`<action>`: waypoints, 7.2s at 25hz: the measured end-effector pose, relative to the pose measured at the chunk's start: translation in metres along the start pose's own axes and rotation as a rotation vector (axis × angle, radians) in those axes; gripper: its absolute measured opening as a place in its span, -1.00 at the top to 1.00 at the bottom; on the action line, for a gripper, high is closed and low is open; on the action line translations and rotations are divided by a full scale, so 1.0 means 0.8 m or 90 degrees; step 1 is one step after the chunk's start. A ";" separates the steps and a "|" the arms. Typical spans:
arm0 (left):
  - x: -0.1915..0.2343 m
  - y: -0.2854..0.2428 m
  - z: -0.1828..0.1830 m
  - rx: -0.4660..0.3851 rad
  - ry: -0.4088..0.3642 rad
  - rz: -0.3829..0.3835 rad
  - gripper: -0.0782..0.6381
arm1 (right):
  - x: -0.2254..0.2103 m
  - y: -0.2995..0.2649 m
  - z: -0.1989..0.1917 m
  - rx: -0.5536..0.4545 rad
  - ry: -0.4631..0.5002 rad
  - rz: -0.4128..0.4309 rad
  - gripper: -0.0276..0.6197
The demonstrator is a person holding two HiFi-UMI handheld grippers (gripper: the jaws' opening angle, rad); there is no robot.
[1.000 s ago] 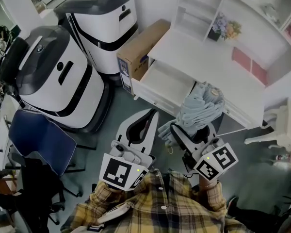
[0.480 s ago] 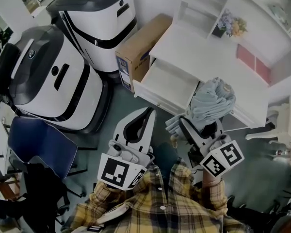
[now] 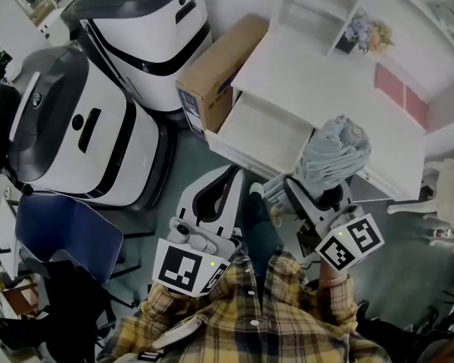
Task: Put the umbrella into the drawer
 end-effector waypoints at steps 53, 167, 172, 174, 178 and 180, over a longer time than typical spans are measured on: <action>0.110 -0.326 -0.071 0.091 0.023 -0.008 0.71 | -0.226 -0.214 0.052 0.090 0.003 0.030 -0.04; 0.209 -0.245 -0.362 0.339 0.071 0.182 0.71 | -0.299 -0.280 -0.473 0.674 0.001 0.079 -0.06; 0.210 -0.244 -0.363 0.340 0.073 0.183 0.71 | -0.301 -0.282 -0.478 0.687 0.005 0.076 -0.06; 0.209 -0.243 -0.363 0.340 0.074 0.183 0.71 | -0.300 -0.283 -0.476 0.689 0.009 0.079 -0.07; 0.204 -0.242 -0.361 0.339 0.076 0.181 0.71 | -0.297 -0.283 -0.475 0.692 0.011 0.076 -0.07; 0.203 -0.242 -0.360 0.337 0.076 0.179 0.71 | -0.296 -0.282 -0.475 0.698 0.014 0.075 -0.07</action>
Point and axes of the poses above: the fingertips, and each gripper's own axes: y backward along the fingers, x to its left, z out of its top, the point moved 5 cm from there along y, backward along the fingers, and after that the axes turned 6 degrees about -x, right-handed, at the moved point
